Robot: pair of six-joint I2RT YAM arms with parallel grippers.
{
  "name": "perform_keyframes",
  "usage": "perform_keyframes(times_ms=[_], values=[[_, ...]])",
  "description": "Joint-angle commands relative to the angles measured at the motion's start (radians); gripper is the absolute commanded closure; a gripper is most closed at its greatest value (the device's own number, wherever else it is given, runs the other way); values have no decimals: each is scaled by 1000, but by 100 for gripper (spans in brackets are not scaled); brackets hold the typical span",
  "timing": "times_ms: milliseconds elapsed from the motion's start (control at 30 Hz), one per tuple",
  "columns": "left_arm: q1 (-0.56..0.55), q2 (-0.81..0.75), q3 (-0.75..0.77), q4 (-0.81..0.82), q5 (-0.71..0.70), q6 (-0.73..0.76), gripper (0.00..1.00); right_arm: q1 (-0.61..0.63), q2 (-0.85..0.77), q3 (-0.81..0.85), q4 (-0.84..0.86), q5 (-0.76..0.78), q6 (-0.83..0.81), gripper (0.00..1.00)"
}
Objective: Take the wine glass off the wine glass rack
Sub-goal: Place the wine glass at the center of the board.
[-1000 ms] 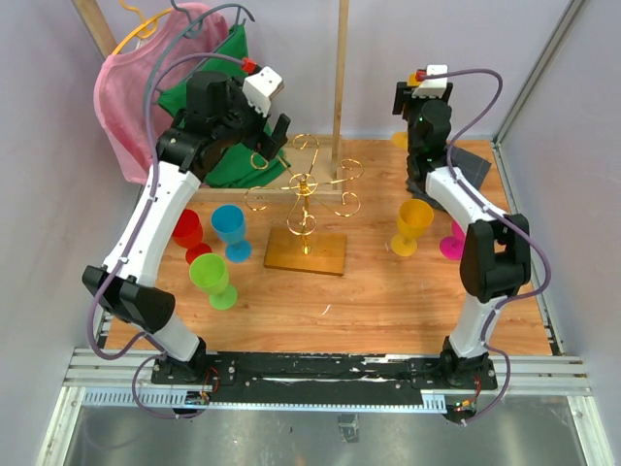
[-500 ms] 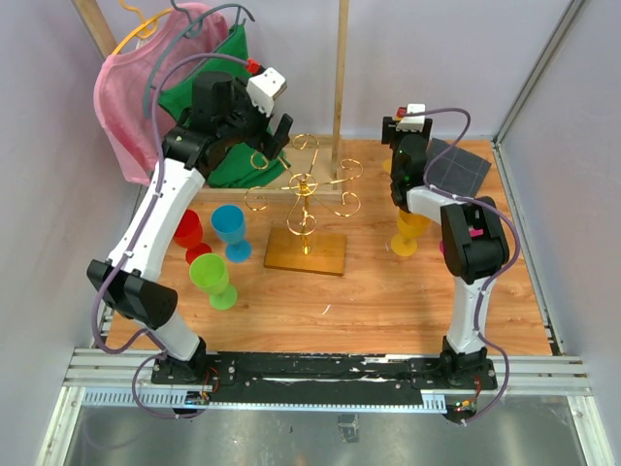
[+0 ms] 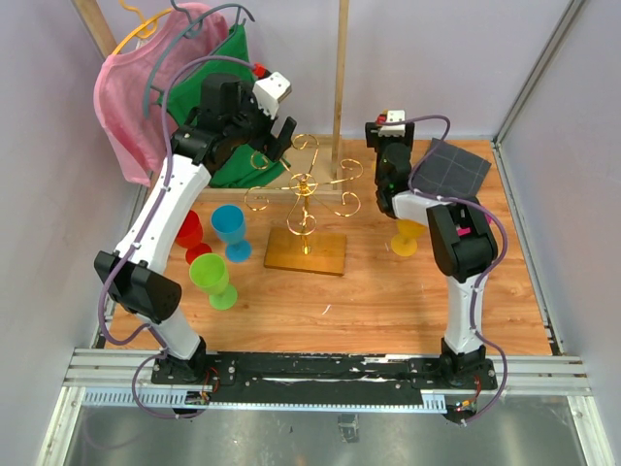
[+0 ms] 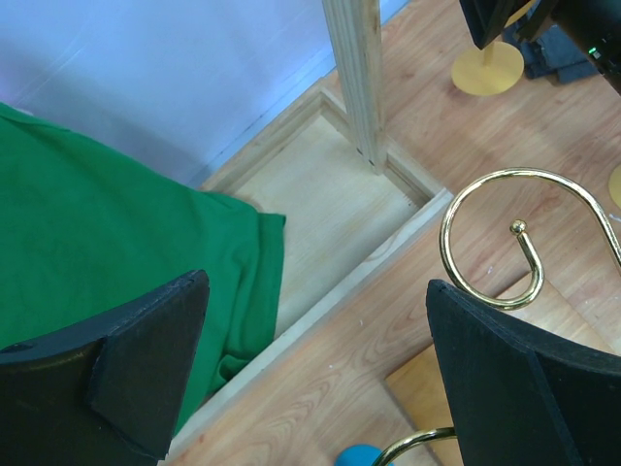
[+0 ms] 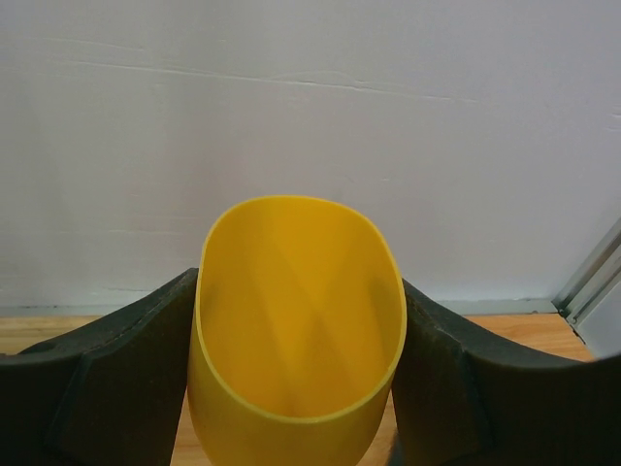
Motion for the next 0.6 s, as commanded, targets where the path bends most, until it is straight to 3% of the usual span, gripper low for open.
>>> perform_keyframes(times_ms=[0,567], values=[[-9,-10,19,-3,13,15,1,27,14,0,76,33,-44,52],[-10,-7,17,-7,22,16,1,105,41,73,89,140,-93,53]])
